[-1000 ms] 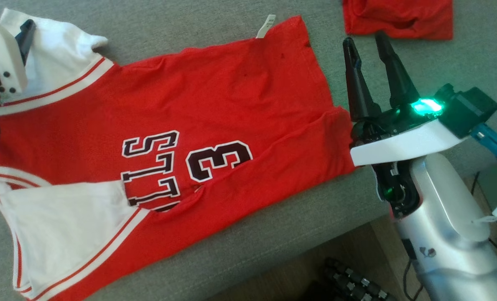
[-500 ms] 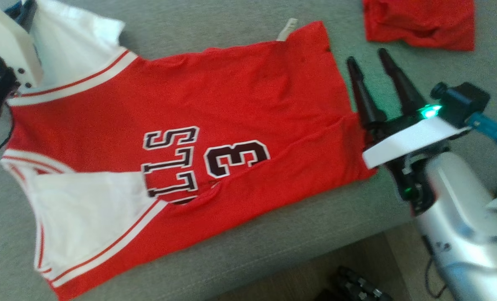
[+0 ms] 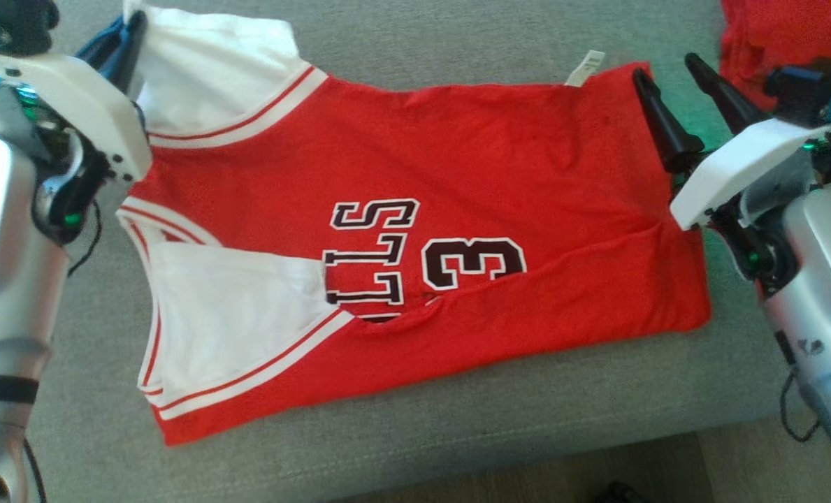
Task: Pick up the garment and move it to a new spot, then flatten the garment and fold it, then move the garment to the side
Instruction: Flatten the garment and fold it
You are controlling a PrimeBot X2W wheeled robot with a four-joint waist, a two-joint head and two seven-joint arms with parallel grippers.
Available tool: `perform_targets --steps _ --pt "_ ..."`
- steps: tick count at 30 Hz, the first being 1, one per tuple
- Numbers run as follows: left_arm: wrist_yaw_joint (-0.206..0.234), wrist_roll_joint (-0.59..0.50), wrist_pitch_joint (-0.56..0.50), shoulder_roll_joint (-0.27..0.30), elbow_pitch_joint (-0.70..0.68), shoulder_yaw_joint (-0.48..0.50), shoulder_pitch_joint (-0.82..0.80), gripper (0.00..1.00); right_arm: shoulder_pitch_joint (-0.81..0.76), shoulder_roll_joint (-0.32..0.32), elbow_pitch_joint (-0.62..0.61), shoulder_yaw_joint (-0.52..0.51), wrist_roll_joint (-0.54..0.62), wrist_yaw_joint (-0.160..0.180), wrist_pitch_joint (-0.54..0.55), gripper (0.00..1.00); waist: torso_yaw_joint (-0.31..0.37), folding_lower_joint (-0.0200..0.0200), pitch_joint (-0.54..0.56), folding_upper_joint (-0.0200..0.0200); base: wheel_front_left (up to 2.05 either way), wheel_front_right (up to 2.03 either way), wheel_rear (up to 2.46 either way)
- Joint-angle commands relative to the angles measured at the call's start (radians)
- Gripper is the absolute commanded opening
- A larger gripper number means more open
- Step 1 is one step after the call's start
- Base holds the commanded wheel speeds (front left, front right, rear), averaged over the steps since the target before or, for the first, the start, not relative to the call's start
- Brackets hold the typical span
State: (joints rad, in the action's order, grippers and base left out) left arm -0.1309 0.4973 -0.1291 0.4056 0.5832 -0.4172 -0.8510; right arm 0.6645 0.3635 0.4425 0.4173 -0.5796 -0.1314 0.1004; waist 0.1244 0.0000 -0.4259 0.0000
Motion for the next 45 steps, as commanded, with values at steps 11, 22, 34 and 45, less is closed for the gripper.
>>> perform_targets --steps 11,22,34,45 --pt "0.004 -0.002 0.009 0.024 -0.067 -0.004 -0.03 0.0 0.127 0.063 0.157 0.11 -0.078 0.001 0.018 1.0 -0.042 0.0 -0.038 0.0 0.0 0.0 0.0" --pt "0.004 0.004 0.008 0.018 -0.073 -0.02 -0.051 0.0 0.178 0.08 0.245 0.227 -0.173 0.001 0.035 0.13 -0.051 0.0 -0.061 0.0 0.0 0.0 0.0" --pt "0.023 0.009 0.051 0.028 -0.065 -0.007 -0.075 0.0 0.25 0.109 0.314 0.299 -0.219 0.001 -0.13 0.0 -0.051 0.0 -0.06 0.0 0.0 0.0 0.0" --pt "0.059 0.019 0.153 0.01 -0.025 0.029 -0.117 0.0 0.298 0.087 0.381 0.336 -0.246 0.001 -0.251 0.0 -0.047 0.0 -0.049 0.0 0.0 0.0 0.0"
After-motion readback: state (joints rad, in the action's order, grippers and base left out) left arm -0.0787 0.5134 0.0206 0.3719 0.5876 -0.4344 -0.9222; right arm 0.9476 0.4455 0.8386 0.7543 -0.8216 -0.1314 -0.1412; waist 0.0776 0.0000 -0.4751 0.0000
